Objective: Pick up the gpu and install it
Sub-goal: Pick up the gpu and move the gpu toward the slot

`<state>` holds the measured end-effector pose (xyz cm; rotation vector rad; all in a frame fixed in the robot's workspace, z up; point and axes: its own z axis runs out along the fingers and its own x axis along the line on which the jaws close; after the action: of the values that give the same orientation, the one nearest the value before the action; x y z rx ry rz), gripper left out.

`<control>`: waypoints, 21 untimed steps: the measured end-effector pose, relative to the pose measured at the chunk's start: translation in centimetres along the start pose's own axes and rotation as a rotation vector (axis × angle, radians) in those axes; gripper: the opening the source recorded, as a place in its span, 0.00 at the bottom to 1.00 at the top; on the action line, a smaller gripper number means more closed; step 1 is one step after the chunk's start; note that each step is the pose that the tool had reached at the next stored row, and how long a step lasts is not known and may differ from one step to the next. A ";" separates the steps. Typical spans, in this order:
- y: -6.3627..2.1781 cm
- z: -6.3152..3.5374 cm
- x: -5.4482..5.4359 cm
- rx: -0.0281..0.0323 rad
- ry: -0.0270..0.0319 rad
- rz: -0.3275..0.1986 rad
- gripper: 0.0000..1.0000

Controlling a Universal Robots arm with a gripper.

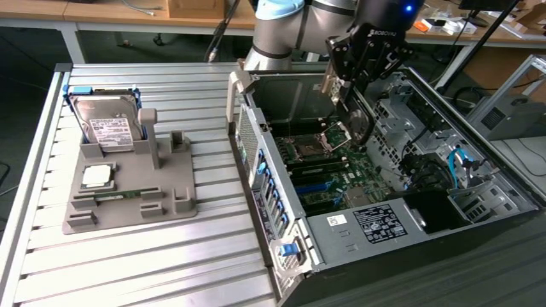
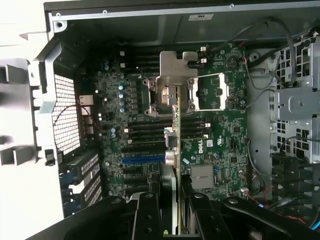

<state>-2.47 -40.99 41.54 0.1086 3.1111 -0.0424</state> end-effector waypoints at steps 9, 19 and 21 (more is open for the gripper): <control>0.06 0.15 -0.7 0.0093 -0.0006 0.000 0.27; 0.14 0.42 -1.8 0.0201 -0.0014 -0.001 0.27; 0.15 0.47 -1.9 0.0215 -0.0015 -0.001 0.27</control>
<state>-0.52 -40.99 41.13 0.1081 3.1097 -0.0759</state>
